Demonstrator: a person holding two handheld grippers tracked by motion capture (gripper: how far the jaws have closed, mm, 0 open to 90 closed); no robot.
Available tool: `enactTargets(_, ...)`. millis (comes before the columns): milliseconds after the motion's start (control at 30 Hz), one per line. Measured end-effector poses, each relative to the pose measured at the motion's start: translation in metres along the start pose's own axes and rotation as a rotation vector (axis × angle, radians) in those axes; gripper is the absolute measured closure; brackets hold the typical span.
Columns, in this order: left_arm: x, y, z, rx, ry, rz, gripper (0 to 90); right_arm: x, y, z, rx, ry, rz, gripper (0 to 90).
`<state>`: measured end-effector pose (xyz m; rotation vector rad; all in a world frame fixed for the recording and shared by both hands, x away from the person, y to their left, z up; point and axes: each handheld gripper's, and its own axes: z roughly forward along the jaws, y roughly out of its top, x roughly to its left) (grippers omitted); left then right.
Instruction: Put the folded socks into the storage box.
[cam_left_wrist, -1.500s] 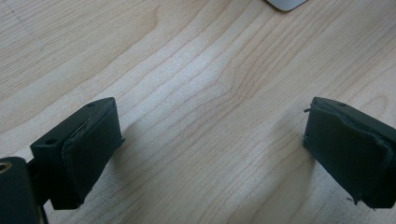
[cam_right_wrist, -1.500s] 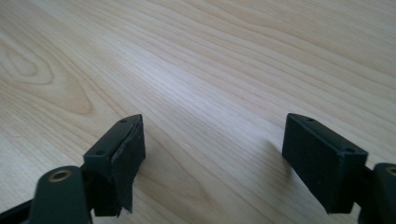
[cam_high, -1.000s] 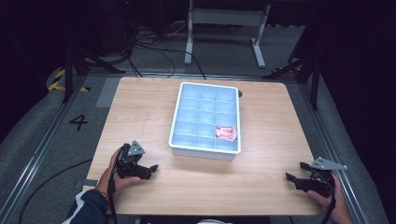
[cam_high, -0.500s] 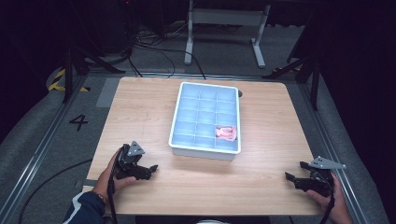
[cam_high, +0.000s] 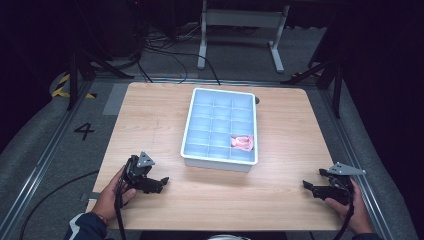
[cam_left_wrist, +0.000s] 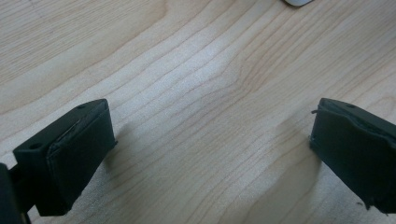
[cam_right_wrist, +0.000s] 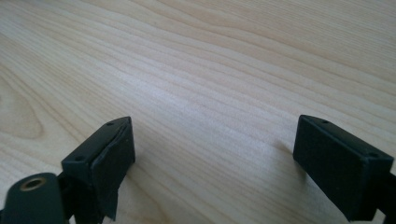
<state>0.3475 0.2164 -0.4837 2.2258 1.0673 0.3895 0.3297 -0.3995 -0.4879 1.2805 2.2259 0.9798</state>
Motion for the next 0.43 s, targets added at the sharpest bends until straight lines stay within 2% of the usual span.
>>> enactTargets(33,-0.0009,-0.0004,-0.0008,0.001,0.015,-0.006,0.1,-0.0007,0.0013,0.0014,0.003,-0.001,-0.002,11.2)
enactTargets(67,-0.0037,-0.0013,-0.0011,-0.001,0.024,-0.037,0.0,-0.0011,0.0018,0.0022,0.003,0.000,-0.004,10.5)
enactTargets(133,-0.0055,-0.0024,-0.0020,-0.003,0.044,-0.049,0.1,-0.0016,0.0027,0.0032,0.006,0.000,-0.007,10.0)
enactTargets(433,-0.0057,-0.0025,-0.0021,-0.003,0.046,-0.049,0.1,-0.0017,0.0027,0.0032,0.006,0.001,-0.006,10.0)
